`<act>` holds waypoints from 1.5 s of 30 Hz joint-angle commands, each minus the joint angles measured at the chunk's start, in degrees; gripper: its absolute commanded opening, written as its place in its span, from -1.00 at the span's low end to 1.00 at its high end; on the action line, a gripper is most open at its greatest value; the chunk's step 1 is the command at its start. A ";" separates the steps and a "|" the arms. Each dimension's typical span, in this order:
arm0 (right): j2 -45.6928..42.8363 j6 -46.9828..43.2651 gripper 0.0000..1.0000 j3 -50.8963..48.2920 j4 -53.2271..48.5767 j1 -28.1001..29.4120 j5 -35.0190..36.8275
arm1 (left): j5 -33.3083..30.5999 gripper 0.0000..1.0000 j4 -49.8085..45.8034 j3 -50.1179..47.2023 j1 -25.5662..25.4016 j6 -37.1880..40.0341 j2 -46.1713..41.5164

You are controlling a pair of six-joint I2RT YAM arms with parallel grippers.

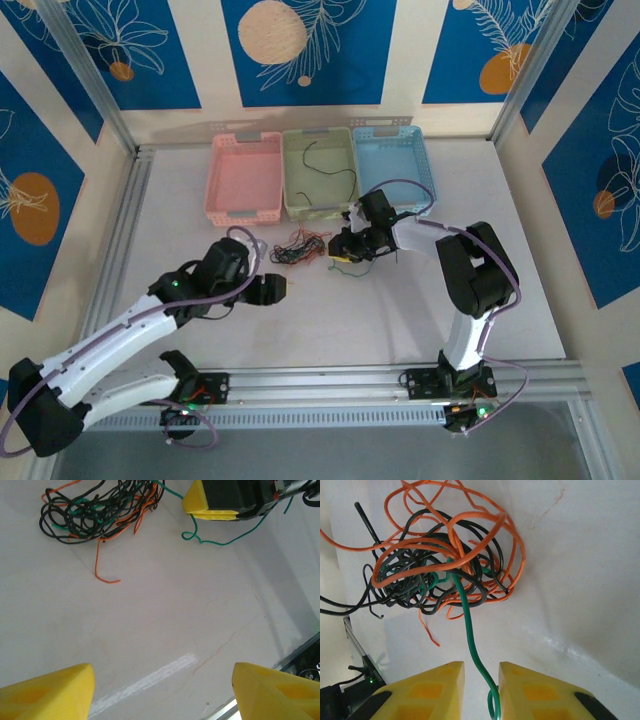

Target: Untangle the cables

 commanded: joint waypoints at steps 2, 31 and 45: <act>2.00 -1.55 -0.41 1.76 -0.67 0.47 -1.50 | -1.52 0.47 -0.90 6.49 -0.16 3.76 3.08; 1.99 -1.38 -0.90 0.86 1.32 0.57 -1.12 | -11.66 0.49 2.29 37.97 2.52 10.51 48.48; 1.82 -1.35 -0.91 0.68 1.48 0.56 -1.21 | -19.82 0.19 -0.41 48.13 2.89 8.05 59.22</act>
